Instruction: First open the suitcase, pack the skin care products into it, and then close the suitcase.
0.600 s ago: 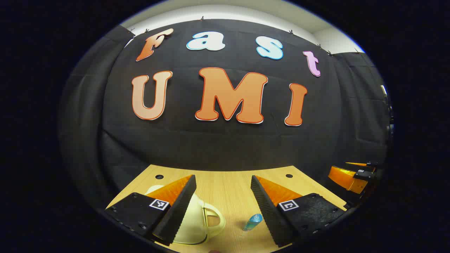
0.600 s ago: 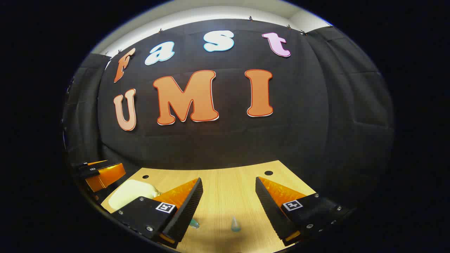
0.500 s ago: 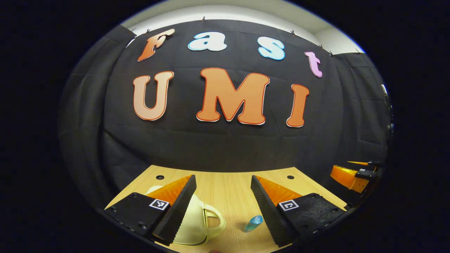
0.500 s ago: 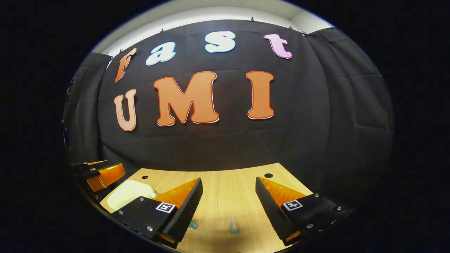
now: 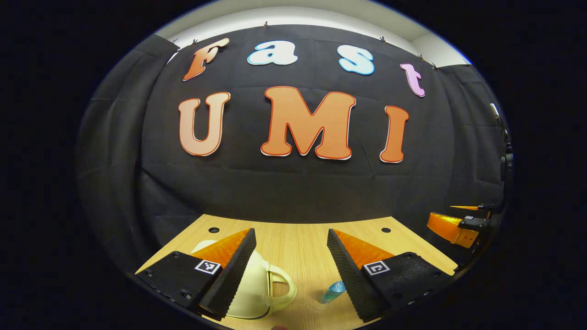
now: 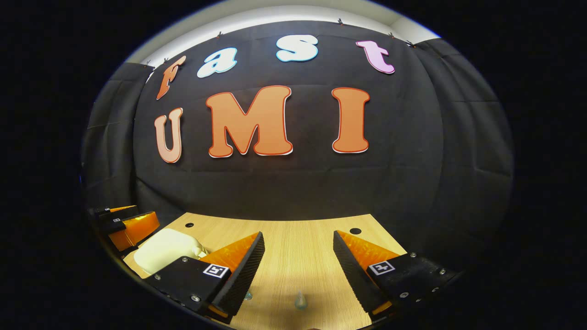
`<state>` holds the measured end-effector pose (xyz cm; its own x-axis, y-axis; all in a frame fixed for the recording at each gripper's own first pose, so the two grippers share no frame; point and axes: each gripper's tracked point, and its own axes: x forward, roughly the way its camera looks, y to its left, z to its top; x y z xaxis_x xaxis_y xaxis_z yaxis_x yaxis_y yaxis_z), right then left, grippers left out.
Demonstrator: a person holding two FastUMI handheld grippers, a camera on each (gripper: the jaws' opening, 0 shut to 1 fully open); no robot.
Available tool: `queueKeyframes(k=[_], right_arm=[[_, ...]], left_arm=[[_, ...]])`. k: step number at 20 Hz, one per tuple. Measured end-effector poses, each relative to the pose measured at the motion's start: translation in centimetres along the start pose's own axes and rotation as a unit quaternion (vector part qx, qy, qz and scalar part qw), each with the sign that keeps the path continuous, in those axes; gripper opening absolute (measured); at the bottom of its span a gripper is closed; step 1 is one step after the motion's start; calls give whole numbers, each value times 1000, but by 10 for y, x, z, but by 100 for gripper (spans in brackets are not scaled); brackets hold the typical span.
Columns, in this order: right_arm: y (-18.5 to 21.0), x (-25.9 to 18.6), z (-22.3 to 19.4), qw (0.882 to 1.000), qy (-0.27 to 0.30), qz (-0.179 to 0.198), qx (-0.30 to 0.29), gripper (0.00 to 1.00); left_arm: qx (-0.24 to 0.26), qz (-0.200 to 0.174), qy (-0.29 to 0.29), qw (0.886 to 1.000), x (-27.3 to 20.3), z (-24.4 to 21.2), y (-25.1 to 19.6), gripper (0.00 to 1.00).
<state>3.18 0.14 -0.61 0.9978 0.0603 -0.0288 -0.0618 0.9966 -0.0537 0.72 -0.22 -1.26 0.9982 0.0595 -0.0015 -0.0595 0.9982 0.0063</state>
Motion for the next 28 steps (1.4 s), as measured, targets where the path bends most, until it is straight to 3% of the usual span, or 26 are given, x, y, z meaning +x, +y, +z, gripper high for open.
queueKeyframes(k=[5,14,17,21,24,28], right_arm=[[1,1,-4,1000,5,-3,6,95],[-27,-19,-39,998,47,-32,9,95],[-41,-28,-51,997,62,-46,17,95],[-56,-43,-60,995,72,-62,16,95],[-67,-55,-70,994,83,-76,15,95],[-92,-70,-87,989,103,-101,24,95]], left_arm=[[9,1,9,1000,2,-6,11,97],[169,-4,72,983,6,-77,4,99],[246,-30,108,963,5,-116,-6,98],[310,-48,165,935,2,-175,-8,99],[376,-34,189,906,5,-200,3,98],[465,-46,191,863,19,-218,4,98]])
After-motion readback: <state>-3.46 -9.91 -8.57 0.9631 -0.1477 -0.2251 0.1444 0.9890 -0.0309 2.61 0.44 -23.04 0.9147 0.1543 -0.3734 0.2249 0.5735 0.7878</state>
